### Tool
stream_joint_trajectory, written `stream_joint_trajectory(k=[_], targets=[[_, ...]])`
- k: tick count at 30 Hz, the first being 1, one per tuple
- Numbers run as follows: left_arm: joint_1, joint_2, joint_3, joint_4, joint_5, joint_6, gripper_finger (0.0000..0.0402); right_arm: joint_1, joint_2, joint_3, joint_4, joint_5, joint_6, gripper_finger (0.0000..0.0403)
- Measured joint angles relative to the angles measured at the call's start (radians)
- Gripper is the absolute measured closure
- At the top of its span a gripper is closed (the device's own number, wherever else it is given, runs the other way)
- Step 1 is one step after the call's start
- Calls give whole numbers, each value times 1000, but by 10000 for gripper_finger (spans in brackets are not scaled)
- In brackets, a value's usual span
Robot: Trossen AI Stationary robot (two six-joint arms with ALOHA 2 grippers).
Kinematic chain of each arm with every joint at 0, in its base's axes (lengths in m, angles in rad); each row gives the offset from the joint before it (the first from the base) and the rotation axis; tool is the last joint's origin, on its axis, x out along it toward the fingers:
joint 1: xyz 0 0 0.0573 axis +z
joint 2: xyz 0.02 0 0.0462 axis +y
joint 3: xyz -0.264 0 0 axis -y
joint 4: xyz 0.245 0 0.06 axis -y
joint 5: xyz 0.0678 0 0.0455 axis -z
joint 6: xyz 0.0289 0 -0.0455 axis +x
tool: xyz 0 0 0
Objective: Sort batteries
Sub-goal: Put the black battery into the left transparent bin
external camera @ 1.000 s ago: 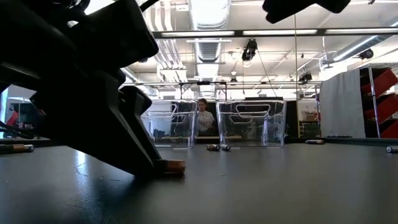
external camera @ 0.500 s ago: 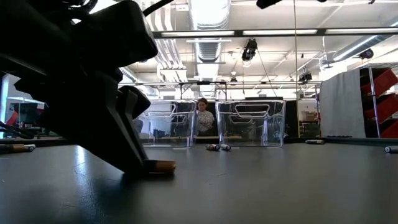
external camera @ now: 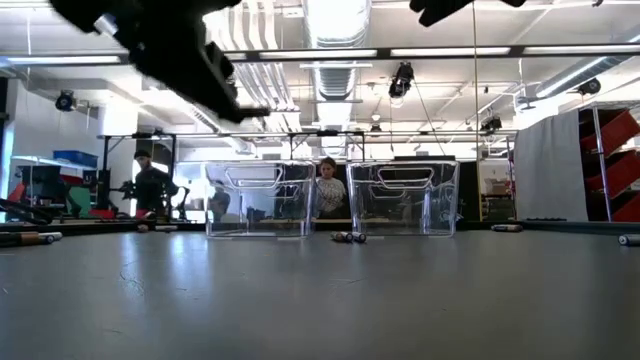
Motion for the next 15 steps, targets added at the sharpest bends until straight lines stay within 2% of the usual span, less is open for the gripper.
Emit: stream_joint_trajectory(k=[5,8,15], targets=[[158,-91,20,-33,20,81,390,-15,4,0,0,-26,21,300],[311,-110,31,-69,104,147,390,-29,4,0,-2,-33,18,293],[645,-71,56,-85,272,314,390,-89,3,0,-4,-136,-54,277]])
